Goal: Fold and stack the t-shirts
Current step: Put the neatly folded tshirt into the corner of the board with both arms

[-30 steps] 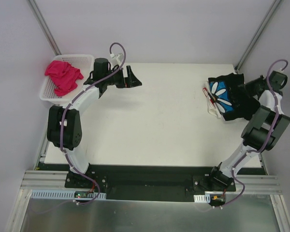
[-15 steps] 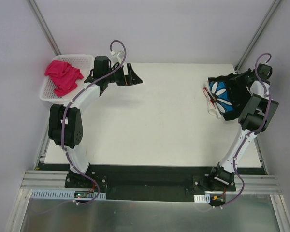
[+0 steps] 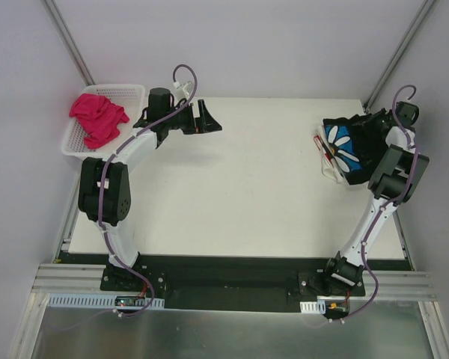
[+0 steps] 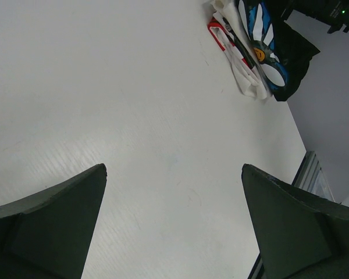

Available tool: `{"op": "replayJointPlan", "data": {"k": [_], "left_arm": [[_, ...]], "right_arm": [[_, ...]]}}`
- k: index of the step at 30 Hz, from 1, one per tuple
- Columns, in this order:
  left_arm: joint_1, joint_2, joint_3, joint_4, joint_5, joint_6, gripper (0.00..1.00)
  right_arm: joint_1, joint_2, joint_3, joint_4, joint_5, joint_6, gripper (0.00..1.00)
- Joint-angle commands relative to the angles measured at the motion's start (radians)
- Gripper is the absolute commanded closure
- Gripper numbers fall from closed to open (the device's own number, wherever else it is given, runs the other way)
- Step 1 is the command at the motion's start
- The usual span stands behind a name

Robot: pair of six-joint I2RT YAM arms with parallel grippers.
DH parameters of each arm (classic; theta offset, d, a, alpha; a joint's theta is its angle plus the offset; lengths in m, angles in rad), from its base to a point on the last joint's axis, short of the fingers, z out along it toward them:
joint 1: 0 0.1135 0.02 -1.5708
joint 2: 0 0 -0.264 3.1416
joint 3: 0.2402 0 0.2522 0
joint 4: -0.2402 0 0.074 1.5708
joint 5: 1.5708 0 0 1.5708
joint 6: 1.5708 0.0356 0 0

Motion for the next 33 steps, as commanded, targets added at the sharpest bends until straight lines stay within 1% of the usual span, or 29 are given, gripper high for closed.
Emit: {"op": "replayJointPlan", "data": {"k": [1, 3, 5, 7, 8, 9, 10, 11, 13, 14, 15, 17, 19, 22, 23, 25, 26, 27, 28, 31, 33], "left_arm": [[0.0, -0.06, -0.023, 0.082, 0.036, -0.014, 0.01], [0.0, -0.07, -0.043, 0.098, 0.039, -0.023, 0.01], [-0.003, -0.077, -0.057, 0.12, 0.041, -0.032, 0.01], [-0.003, -0.087, -0.072, 0.131, 0.044, -0.039, 0.01], [-0.004, -0.092, -0.078, 0.144, 0.047, -0.046, 0.01], [-0.006, -0.101, -0.093, 0.154, 0.046, -0.048, 0.01], [-0.006, -0.107, -0.1, 0.158, 0.046, -0.049, 0.01], [-0.007, -0.112, -0.106, 0.161, 0.046, -0.052, 0.01], [-0.011, -0.124, -0.123, 0.18, 0.041, -0.057, 0.01], [-0.011, -0.126, -0.129, 0.184, 0.041, -0.058, 0.01], [-0.012, -0.127, -0.129, 0.188, 0.043, -0.058, 0.01], [-0.015, -0.126, -0.13, 0.188, 0.044, -0.06, 0.01], [-0.017, -0.12, -0.13, 0.188, 0.043, -0.06, 0.01], [-0.017, -0.117, -0.13, 0.188, 0.043, -0.062, 0.01], [-0.017, -0.115, -0.132, 0.184, 0.043, -0.062, 0.01], [-0.017, -0.114, -0.127, 0.177, 0.04, -0.058, 0.01], [-0.017, -0.114, -0.121, 0.166, 0.036, -0.051, 0.01], [-0.017, -0.114, -0.121, 0.165, 0.035, -0.049, 0.01], [-0.018, -0.114, -0.118, 0.161, 0.03, -0.049, 0.01], [-0.018, -0.101, -0.103, 0.157, 0.029, -0.052, 0.01], [-0.021, -0.089, -0.094, 0.157, 0.032, -0.055, 0.01]], "right_arm": [[-0.003, 0.06, 0.068, -0.084, 0.043, -0.106, 0.87], [-0.003, 0.095, 0.126, -0.174, 0.033, -0.152, 0.85], [-0.006, 0.1, 0.152, -0.223, 0.019, -0.182, 0.84], [-0.003, 0.035, 0.098, -0.213, 0.002, -0.192, 0.83], [-0.003, 0.001, 0.036, -0.199, 0.005, -0.196, 0.82], [-0.001, -0.066, 0.008, -0.184, 0.005, -0.196, 0.8], [0.0, -0.099, -0.012, -0.179, 0.0, -0.197, 0.78], [0.003, -0.128, -0.021, -0.181, -0.007, -0.202, 0.68], [0.008, -0.209, -0.061, -0.17, -0.026, -0.199, 0.56], [0.017, -0.235, -0.084, -0.159, -0.03, -0.193, 0.46], [0.023, -0.284, -0.125, -0.123, -0.039, -0.182, 0.44], [0.054, -0.331, -0.159, -0.104, -0.041, -0.182, 0.44], [0.077, -0.349, -0.211, -0.09, -0.033, -0.186, 0.46], [0.086, -0.352, -0.295, -0.018, -0.038, -0.151, 0.6], [0.086, -0.342, -0.314, -0.004, -0.041, -0.139, 0.7], [0.088, -0.328, -0.343, 0.04, -0.049, -0.125, 0.82], [0.089, -0.314, -0.364, 0.048, -0.04, -0.125, 0.92], [0.089, -0.306, -0.374, 0.057, -0.036, -0.123, 0.96], [0.089, -0.299, -0.386, 0.063, -0.035, -0.116, 0.99], [0.094, -0.28, -0.426, 0.103, -0.024, -0.088, 0.99], [0.101, -0.257, -0.423, 0.103, -0.015, -0.084, 0.99]]}}
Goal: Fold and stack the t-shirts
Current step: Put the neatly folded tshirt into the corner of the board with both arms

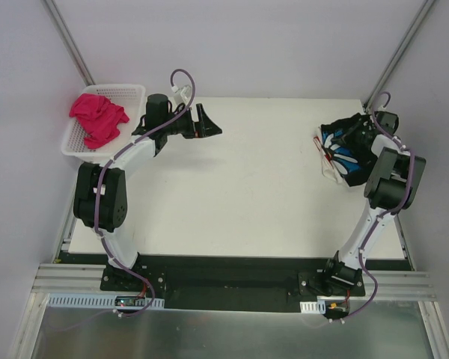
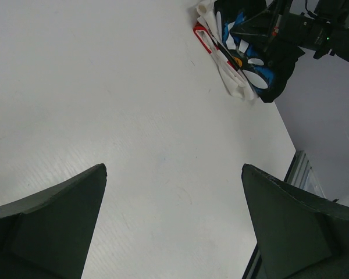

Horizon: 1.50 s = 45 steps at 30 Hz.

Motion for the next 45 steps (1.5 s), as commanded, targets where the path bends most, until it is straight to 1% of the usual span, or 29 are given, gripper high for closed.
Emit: {"op": "replayJointPlan", "data": {"k": [1, 4, 7, 9, 10, 11, 13, 14, 19, 24, 26, 27, 30, 39, 45], "left_arm": [[-0.012, -0.015, 0.038, 0.019, 0.014, 0.0, 0.01], [-0.017, 0.0, 0.049, 0.019, 0.019, -0.003, 0.01], [-0.018, 0.01, 0.061, 0.019, 0.033, -0.004, 0.01], [-0.018, 0.005, 0.06, 0.019, 0.036, -0.003, 0.01], [-0.02, 0.002, 0.058, 0.022, 0.036, -0.003, 0.01], [-0.02, -0.007, 0.052, 0.023, 0.036, -0.001, 0.01], [-0.02, -0.016, 0.046, 0.026, 0.034, 0.002, 0.01], [-0.02, -0.026, 0.038, 0.031, 0.036, 0.003, 0.01], [-0.02, -0.056, 0.018, 0.036, 0.036, 0.013, 0.01], [-0.018, -0.069, 0.021, 0.034, 0.037, 0.016, 0.01], [-0.021, -0.066, 0.03, 0.031, 0.04, 0.016, 0.01], [-0.02, -0.064, 0.033, 0.023, 0.04, 0.017, 0.01], [-0.02, -0.058, 0.049, 0.002, 0.039, 0.028, 0.01], [-0.02, -0.024, 0.098, -0.026, 0.048, 0.031, 0.01], [-0.02, -0.006, 0.106, -0.036, 0.057, 0.032, 0.01]], "right_arm": [[0.013, 0.027, 0.0, 0.051, 0.019, 0.017, 0.99], [0.021, 0.059, 0.029, 0.008, 0.016, 0.008, 0.99], [0.02, 0.018, 0.003, -0.006, 0.025, -0.009, 0.96], [0.018, -0.045, 0.007, -0.057, 0.058, -0.035, 0.84], [0.015, -0.063, 0.038, -0.089, 0.068, -0.064, 0.82], [0.012, -0.098, 0.062, -0.159, 0.076, -0.081, 0.82], [0.0, -0.138, 0.099, -0.219, 0.107, -0.104, 0.8], [-0.007, -0.184, 0.113, -0.242, 0.116, -0.109, 0.8], [-0.077, -0.29, 0.08, -0.27, 0.139, -0.122, 0.78], [-0.138, -0.353, -0.032, -0.258, 0.214, -0.17, 0.76], [-0.178, -0.358, -0.066, -0.235, 0.213, -0.155, 0.76], [-0.203, -0.359, -0.112, -0.215, 0.205, -0.144, 0.76], [-0.23, -0.359, -0.173, -0.163, 0.193, -0.121, 0.76], [-0.273, -0.359, -0.264, -0.092, 0.2, -0.09, 0.76], [-0.29, -0.398, -0.391, -0.003, 0.216, -0.035, 0.75]]}}
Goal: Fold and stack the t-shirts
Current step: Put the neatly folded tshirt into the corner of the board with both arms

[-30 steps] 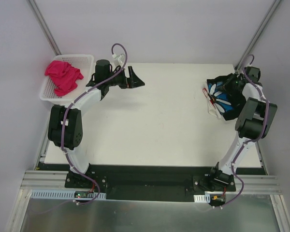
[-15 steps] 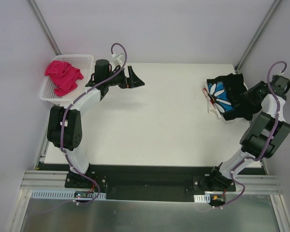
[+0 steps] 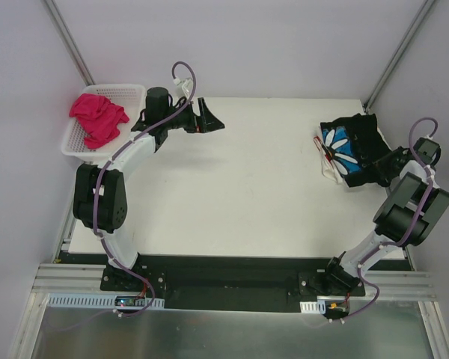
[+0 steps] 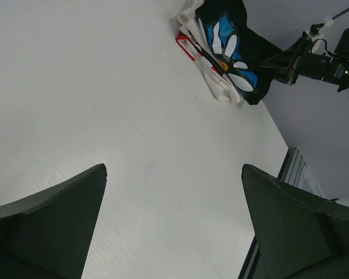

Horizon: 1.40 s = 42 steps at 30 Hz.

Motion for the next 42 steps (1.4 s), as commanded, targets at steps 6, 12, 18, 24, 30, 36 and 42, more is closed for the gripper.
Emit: {"op": "replayJointPlan", "data": {"k": [6, 12, 18, 24, 30, 36, 42], "left_arm": [[-0.007, -0.007, 0.009, -0.006, 0.033, 0.034, 0.01], [-0.006, -0.047, 0.001, -0.021, 0.019, 0.063, 0.01], [-0.006, -0.093, -0.008, -0.05, -0.011, 0.101, 0.01], [-0.006, -0.235, -0.063, -0.081, -0.126, 0.162, 0.01], [-0.007, -0.458, -0.178, -0.145, -0.436, 0.204, 0.01], [-0.013, -0.681, -0.333, -0.152, -0.64, 0.202, 0.01], [-0.016, -0.826, -0.446, -0.153, -0.703, 0.201, 0.01]], "right_arm": [[-0.025, -0.024, -0.088, 0.129, 0.022, 0.066, 0.73], [-0.025, -0.062, -0.055, 0.126, -0.04, 0.083, 0.61], [0.089, -0.257, -0.022, 0.14, -0.227, 0.1, 0.39], [0.347, -0.481, 0.021, 0.139, -0.195, 0.07, 0.29], [0.602, -0.575, 0.101, 0.008, 0.011, -0.086, 0.19], [0.7, -0.633, 0.049, -0.006, 0.074, -0.112, 0.16], [0.768, -0.757, -0.127, 0.075, 0.124, -0.105, 0.14]]}}
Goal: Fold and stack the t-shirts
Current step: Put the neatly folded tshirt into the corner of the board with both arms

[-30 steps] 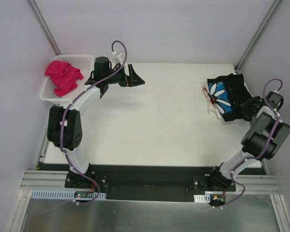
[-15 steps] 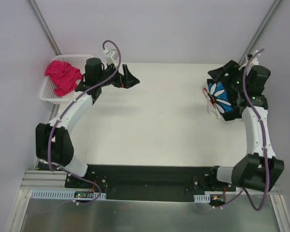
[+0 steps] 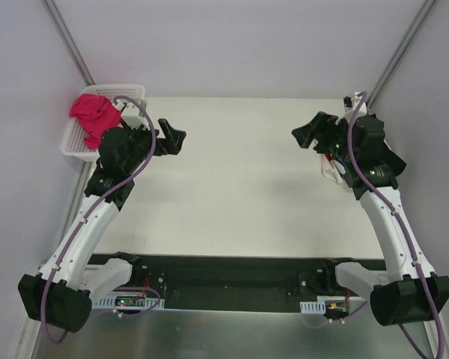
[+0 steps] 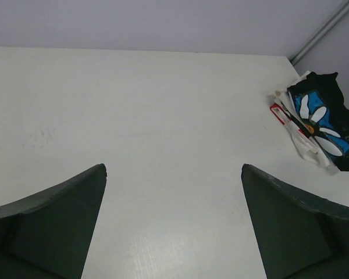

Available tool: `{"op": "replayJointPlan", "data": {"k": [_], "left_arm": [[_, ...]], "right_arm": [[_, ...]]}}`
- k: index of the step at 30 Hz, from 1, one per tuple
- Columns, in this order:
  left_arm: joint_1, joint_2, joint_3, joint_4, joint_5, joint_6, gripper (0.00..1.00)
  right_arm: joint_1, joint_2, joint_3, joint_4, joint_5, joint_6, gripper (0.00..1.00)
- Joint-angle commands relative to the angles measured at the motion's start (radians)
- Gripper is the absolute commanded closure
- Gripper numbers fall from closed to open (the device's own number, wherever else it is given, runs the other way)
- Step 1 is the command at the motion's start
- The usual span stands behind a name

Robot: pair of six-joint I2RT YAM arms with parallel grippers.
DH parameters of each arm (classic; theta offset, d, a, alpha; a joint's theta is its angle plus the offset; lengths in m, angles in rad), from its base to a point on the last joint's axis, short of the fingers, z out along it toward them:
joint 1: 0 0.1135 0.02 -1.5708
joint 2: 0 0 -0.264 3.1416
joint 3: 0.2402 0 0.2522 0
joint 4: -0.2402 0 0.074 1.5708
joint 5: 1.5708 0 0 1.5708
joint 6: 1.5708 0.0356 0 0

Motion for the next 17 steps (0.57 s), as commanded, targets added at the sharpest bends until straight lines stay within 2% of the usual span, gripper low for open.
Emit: {"op": "replayJointPlan", "data": {"k": [1, 14, 17], "left_arm": [[-0.009, -0.083, -0.061, 0.0, -0.105, 0.015, 0.01], [-0.011, -0.162, -0.073, -0.051, -0.099, 0.015, 0.01], [-0.011, -0.154, -0.067, -0.052, -0.085, 0.011, 0.01]], "right_arm": [[0.046, -0.109, -0.072, 0.048, 0.059, -0.021, 0.14], [0.086, -0.247, -0.152, 0.035, 0.127, -0.038, 0.12], [0.086, -0.263, -0.181, 0.043, 0.124, -0.032, 0.09]]}}
